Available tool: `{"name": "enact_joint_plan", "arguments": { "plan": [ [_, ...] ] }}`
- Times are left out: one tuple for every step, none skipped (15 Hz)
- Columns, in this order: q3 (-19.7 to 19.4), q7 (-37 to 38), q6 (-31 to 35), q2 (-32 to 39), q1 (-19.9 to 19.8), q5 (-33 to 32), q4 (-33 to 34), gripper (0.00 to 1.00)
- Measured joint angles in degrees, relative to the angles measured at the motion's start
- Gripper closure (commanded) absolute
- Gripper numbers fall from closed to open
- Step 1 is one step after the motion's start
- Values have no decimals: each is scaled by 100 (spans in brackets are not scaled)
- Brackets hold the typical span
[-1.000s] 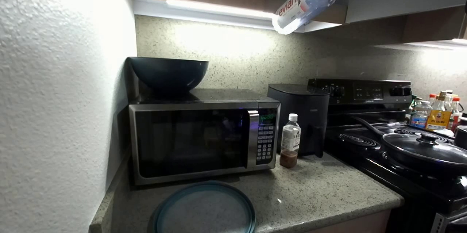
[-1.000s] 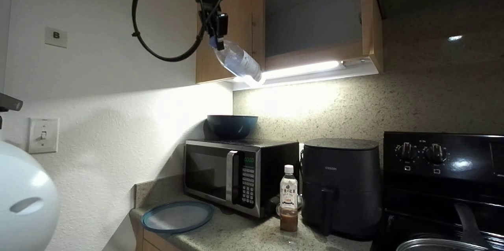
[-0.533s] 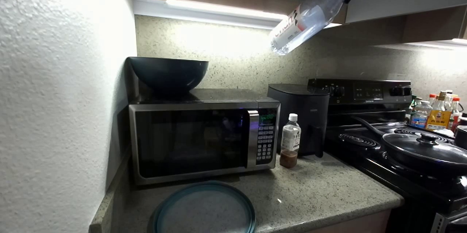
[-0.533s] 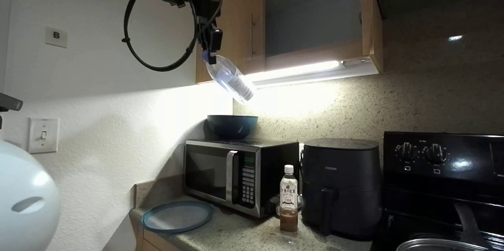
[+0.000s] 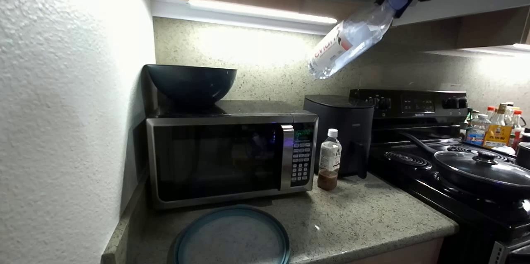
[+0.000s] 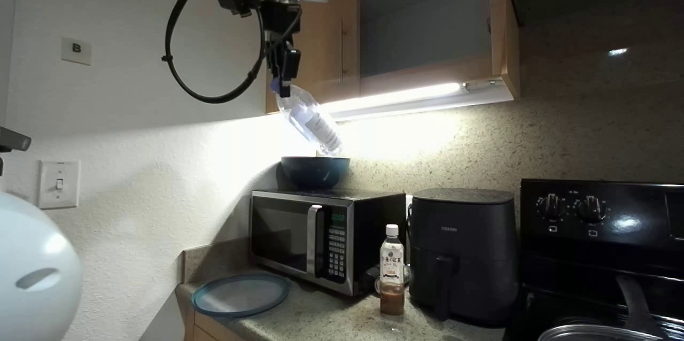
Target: Remove the bottle from the open cabinet, put it on the counter, put it back in the cabinet and then put it back on the counter
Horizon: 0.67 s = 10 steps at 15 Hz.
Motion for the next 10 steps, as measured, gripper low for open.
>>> {"name": "enact_joint_plan", "arguments": {
  "plan": [
    [-43, 2, -71, -2, -4, 36, -102, 87],
    [-83, 4, -129, -4, -20, 61, -214, 87],
    [-106, 10, -181, -11, -69, 63, -334, 87],
    [-109, 20, -217, -24, -144, 55, -457, 87],
    [-104, 34, -244, -44, -235, 24, -583, 87],
    [-93, 66, -249, -71, -338, -24, -707, 87],
    [-83, 97, -248, -99, -441, -62, -814, 62],
    [-70, 122, -244, -122, -535, -95, -891, 62],
    [-56, 135, -243, -138, -606, -119, -931, 62],
    [-44, 144, -243, -148, -645, -123, -940, 62]
  ]
}}
